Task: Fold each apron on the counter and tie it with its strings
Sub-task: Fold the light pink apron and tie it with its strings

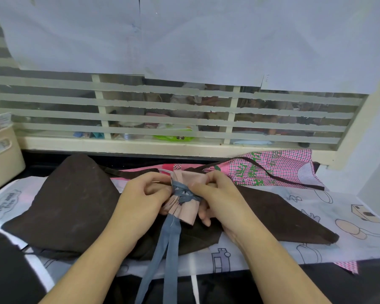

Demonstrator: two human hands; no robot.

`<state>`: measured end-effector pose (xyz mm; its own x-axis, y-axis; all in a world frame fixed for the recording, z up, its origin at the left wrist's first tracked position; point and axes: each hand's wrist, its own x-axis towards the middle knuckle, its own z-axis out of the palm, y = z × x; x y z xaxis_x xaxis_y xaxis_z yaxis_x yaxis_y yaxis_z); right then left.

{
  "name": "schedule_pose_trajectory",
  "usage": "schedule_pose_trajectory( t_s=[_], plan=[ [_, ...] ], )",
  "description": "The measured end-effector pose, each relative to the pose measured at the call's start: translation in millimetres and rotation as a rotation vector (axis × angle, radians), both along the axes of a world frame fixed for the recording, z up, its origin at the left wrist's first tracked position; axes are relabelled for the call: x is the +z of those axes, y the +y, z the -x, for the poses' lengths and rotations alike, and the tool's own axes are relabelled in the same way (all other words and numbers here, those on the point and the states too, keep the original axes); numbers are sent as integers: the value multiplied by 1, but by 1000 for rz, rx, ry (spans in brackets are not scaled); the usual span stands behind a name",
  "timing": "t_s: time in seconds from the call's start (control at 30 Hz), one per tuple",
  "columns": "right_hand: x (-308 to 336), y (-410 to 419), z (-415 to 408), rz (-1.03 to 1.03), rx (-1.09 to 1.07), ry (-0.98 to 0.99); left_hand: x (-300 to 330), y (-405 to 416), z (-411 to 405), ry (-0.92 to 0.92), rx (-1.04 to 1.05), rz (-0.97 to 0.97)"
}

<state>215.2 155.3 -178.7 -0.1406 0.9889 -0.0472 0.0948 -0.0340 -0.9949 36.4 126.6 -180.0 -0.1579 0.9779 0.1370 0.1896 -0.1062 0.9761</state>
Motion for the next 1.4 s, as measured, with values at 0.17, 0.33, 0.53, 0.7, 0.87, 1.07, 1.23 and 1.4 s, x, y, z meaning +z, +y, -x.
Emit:
schedule_pose_trajectory(
  t_s=[0.17,0.33,0.53,0.7,0.87,1.07,1.23,1.4],
  plan=[
    [7,-2,-4,-30,-20,304,3,9,1,-214,-129,110],
    [12,-3,-4,-57,-109,445,1,2,2,-257,-378,216],
    [14,0,-20,-49,-150,489,11,8,13,-625,-208,75],
    [9,-7,-17,-56,315,87,10,10,18,-785,-107,-62],
    [7,-10,-2,-181,386,-45,15,0,11,-570,-242,-98],
    [2,-8,10,-414,196,-61,15,0,1,-489,-264,-135],
    [1,-6,10,-374,126,162,9,10,0,-654,-161,-87],
    [-6,-1,8,-233,134,318,6,17,1,-782,-105,0]
  ],
)
